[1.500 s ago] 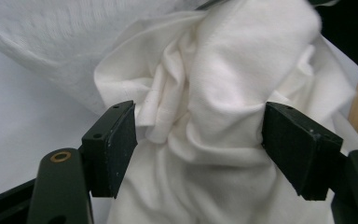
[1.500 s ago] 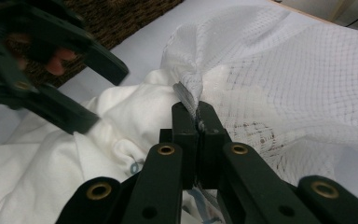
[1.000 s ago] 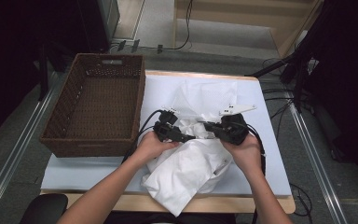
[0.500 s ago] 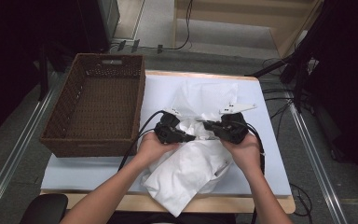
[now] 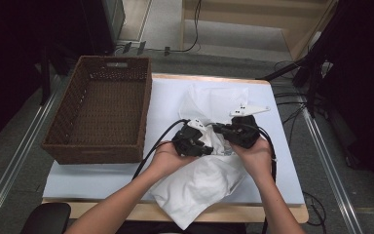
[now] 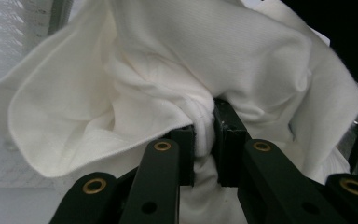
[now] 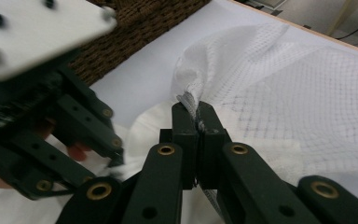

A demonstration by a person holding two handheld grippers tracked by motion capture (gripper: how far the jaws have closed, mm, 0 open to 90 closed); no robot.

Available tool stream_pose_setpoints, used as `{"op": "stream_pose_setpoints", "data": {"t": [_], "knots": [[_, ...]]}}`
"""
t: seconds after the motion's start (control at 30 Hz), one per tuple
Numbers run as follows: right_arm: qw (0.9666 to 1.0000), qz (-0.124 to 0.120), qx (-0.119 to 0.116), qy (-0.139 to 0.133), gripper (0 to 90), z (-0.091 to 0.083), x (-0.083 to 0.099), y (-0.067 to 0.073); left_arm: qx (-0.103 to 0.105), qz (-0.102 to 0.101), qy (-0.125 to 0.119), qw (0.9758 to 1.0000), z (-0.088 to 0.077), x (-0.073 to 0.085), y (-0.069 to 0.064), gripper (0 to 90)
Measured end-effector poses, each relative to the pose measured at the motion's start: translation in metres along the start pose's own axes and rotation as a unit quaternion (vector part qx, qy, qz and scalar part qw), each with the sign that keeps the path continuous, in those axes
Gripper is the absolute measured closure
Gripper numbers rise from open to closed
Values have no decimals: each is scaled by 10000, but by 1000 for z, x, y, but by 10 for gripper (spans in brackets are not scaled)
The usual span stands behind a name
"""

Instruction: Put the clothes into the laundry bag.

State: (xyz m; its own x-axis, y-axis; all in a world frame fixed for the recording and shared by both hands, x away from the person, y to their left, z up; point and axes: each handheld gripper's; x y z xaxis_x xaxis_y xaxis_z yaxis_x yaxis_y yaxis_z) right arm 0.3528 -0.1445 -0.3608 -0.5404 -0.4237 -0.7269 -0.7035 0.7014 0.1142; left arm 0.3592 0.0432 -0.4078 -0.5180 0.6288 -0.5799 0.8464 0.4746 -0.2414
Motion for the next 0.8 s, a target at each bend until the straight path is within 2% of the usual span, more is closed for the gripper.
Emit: {"op": "stream_pose_setpoints", "data": {"t": [0.17, 0.3, 0.37, 0.43, 0.53, 0.67, 0.73, 0.8], "knots": [[9999, -53, -70, 67, 900, 1, 0, 3, -14, -211, -21, 9998, 8, -4, 13, 818], [9997, -25, -248, 61, 900, -1, 2, 4, -10, -655, -125, 9978, 8, -8, 33, 818], [9995, -116, -273, 77, 900, -1, 2, 6, -57, -808, -164, 9966, 8, -9, 40, 818], [9994, -156, -302, 115, 900, -2, 3, 6, -127, -807, -148, 9965, 7, -10, 45, 818], [9992, -103, -324, 194, 900, -1, 7, 5, -228, -937, -189, 9952, 6, -10, 53, 817], [9989, -168, -290, 313, 900, -1, 11, 0, -239, -1081, -239, 9936, 4, -7, 64, 817], [9988, -112, -297, 383, 900, 0, 13, -2, -261, -1127, -271, 9929, 4, -5, 64, 813], [9989, -107, -243, 379, 900, 1, 15, -6, -147, -1144, -304, 9929, 3, -4, 61, 796]]}}
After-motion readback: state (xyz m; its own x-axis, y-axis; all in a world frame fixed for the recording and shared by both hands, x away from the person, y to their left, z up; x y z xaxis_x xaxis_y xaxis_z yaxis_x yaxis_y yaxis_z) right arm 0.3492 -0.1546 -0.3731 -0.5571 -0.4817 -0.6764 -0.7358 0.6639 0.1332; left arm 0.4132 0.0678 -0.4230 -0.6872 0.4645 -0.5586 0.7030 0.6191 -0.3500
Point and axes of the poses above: each handheld gripper's, and its own axes: z roughly forward along the jaws, x roughly out of its underside, y roughly to its left, and after that the axes turned 7 degrees about y, right-handed
